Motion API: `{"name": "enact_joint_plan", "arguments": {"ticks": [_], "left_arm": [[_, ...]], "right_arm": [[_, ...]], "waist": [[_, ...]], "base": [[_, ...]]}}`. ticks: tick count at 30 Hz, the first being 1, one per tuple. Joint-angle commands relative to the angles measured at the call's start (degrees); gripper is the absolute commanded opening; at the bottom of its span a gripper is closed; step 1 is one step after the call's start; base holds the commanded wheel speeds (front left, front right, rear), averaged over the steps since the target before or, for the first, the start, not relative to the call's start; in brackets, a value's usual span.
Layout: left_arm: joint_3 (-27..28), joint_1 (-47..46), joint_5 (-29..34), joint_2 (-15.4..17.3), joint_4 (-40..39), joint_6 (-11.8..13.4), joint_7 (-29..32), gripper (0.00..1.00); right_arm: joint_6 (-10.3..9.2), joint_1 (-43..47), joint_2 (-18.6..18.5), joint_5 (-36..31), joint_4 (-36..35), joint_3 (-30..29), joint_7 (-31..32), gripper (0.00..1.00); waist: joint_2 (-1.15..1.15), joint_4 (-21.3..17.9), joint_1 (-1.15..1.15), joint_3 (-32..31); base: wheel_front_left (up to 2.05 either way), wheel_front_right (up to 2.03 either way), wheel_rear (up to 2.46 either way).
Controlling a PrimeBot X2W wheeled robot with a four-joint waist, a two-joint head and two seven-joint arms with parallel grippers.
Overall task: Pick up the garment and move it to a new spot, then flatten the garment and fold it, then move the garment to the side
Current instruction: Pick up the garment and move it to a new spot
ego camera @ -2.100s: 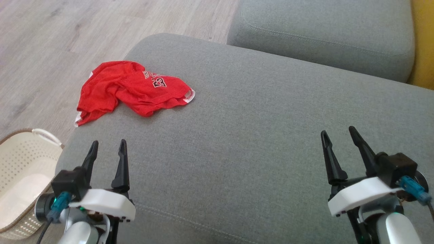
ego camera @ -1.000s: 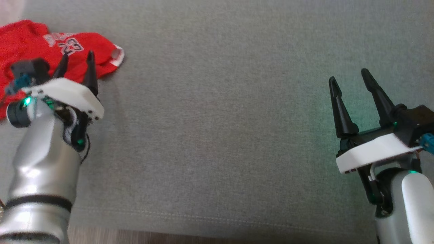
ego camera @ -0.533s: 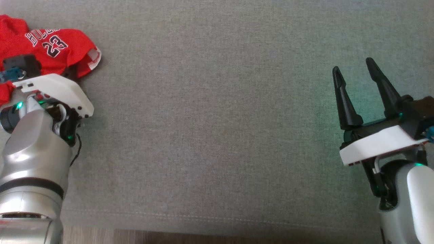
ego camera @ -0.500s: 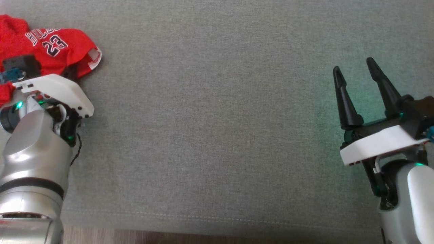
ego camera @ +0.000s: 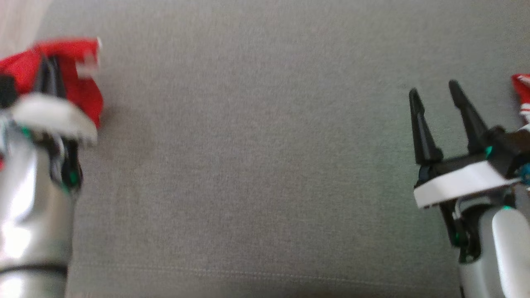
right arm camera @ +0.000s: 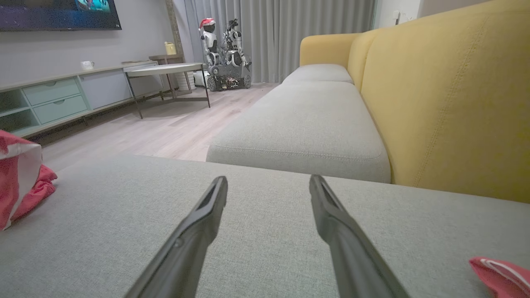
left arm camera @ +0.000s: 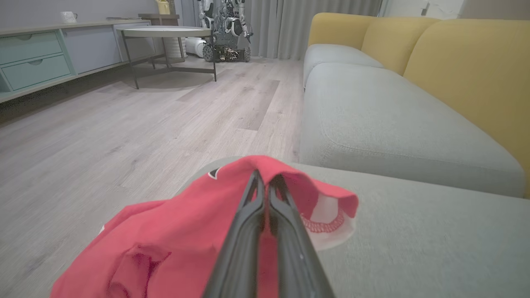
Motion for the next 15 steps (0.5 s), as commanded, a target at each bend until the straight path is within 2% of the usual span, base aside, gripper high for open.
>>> {"name": "enact_joint_plan", "arguments": {"ticks": [1, 9, 15], "left_arm": [[2.25, 0.78, 0.44, 2.64, -2.31, 0.41, -0.68, 0.0], [3.96, 23.75, 2.23, -0.46, -25.64, 4.86, -0.59, 0.0], [2.25, 34.89, 2.93, -1.5, -40.3, 7.32, 3.52, 0.0]], "right_arm": [[-0.04, 0.63, 0.59, 0.51, -1.7, 1.09, -0.49, 1.0], [-0.04, 5.88, 1.67, 1.34, -0.19, 0.42, -1.0, 1.0], [-0.04, 8.25, 2.22, 1.7, -0.63, 0.33, -0.73, 1.0]], "waist": [[0.0, -0.87, 0.0, -2.44], [0.0, -2.21, 0.0, -9.51], [0.0, -3.02, 0.0, -11.78]], "base": [[0.0, 0.0, 0.0], [0.0, 0.0, 0.0], [0.0, 0.0, 0.0]]}}
